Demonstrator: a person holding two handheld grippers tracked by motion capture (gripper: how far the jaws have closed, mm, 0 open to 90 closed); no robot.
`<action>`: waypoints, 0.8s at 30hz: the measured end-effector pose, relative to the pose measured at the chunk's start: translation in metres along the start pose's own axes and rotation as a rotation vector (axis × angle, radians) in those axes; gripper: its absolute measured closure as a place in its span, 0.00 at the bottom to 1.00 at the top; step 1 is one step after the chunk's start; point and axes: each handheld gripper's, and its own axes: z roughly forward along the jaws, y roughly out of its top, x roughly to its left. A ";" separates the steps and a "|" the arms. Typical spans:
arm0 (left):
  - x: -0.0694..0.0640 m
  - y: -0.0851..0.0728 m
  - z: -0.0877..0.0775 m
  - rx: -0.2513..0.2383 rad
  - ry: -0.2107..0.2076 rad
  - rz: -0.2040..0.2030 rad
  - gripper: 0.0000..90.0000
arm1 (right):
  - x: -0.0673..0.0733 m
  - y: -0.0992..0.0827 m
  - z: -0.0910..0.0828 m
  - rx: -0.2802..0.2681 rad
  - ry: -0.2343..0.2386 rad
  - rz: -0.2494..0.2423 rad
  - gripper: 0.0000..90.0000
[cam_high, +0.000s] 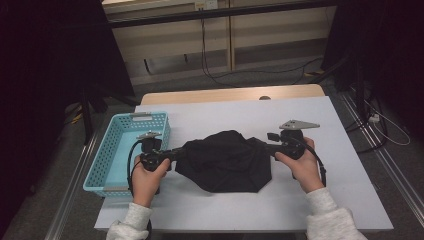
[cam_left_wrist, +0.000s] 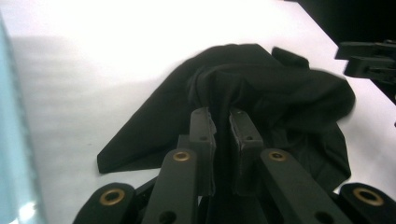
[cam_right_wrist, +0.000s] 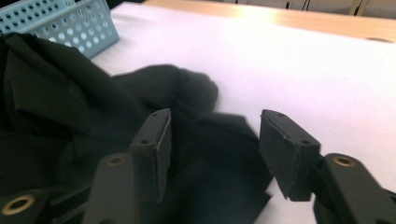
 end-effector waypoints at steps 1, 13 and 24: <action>0.000 0.000 -0.001 -0.004 0.002 -0.004 0.91 | 0.000 0.000 -0.001 0.001 0.003 -0.002 0.47; -0.008 -0.004 0.008 0.032 -0.007 0.022 0.91 | 0.014 0.008 0.055 0.120 0.022 -0.095 0.40; -0.007 -0.006 0.001 0.036 -0.011 0.025 0.91 | 0.035 0.008 0.109 0.263 0.014 -0.157 0.84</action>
